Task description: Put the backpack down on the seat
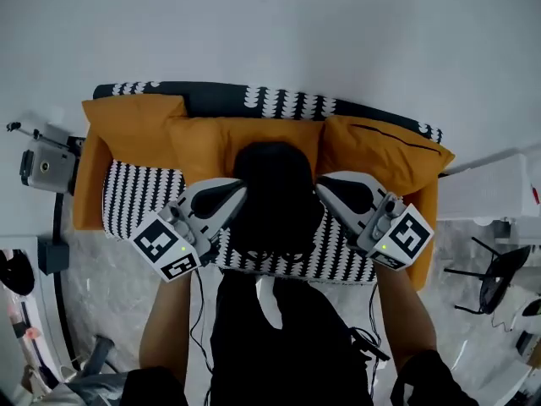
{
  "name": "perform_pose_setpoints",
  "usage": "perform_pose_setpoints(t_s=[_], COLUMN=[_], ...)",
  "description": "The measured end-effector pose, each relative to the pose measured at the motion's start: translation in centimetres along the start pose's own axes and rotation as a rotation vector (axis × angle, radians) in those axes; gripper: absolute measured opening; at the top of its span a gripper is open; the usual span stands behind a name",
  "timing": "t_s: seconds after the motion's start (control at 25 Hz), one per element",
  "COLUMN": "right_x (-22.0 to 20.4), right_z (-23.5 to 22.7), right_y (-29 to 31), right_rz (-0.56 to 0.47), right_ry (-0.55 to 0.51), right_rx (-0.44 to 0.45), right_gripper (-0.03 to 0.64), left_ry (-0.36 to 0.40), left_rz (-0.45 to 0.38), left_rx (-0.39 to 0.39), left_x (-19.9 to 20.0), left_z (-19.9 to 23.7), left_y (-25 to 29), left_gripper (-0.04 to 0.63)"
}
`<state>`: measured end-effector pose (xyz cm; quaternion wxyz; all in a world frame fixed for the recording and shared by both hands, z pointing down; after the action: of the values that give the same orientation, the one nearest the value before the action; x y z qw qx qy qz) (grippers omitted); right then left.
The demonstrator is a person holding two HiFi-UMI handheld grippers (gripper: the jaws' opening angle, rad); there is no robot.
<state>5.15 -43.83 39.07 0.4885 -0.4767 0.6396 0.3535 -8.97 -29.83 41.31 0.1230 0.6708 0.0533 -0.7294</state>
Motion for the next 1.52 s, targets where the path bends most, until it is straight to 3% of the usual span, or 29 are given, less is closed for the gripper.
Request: perform_pose_setpoints(t_s=[0.28,0.6,0.88,1.04,1.24,1.52], right_x=[3.5,6.7,7.5,7.6,7.7,5.8], right_z=[4.6,9.4,15.0,17.6,21.0,27.9], right_y=[-4.1,-8.5,-9.2,-9.6,-10.0,-8.5], right_rz=[-0.013,-0.115,-0.122,-0.105,-0.109,-0.074], right_ry=[0.009,0.064,0.081,0.055,0.033,0.051], right_rx=[0.005,0.025,0.111,0.103,0.057,0.047], right_gripper=[0.031,0.031,0.031,0.031,0.031,0.031], left_ry=[-0.016,0.038,0.120,0.187,0.186,0.160], left_rz=[0.013,0.002,-0.009,-0.006,-0.046,-0.079], left_rx=[0.006,-0.018,-0.109,-0.164,-0.215,-0.220], left_x=[2.9,6.9,9.7,10.6,11.2,10.2], left_z=[-5.2,-10.9,-16.1,-18.5,-21.2,-24.9], left_y=[-2.2,-4.2,-3.9,-4.7,-7.9,-14.0], left_gripper=[0.028,0.028,0.028,0.028,0.028,0.028])
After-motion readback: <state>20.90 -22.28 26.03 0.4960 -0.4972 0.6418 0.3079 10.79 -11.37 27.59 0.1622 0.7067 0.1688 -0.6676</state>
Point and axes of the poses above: the fingertips, and each gripper's own axes: y forward along the fingers, z to its left, x out of its top, the point moved 5 cm from there along -y, backward along the fingers, and after that the axes turned 10 degrees about y, right-handed, at the moved point
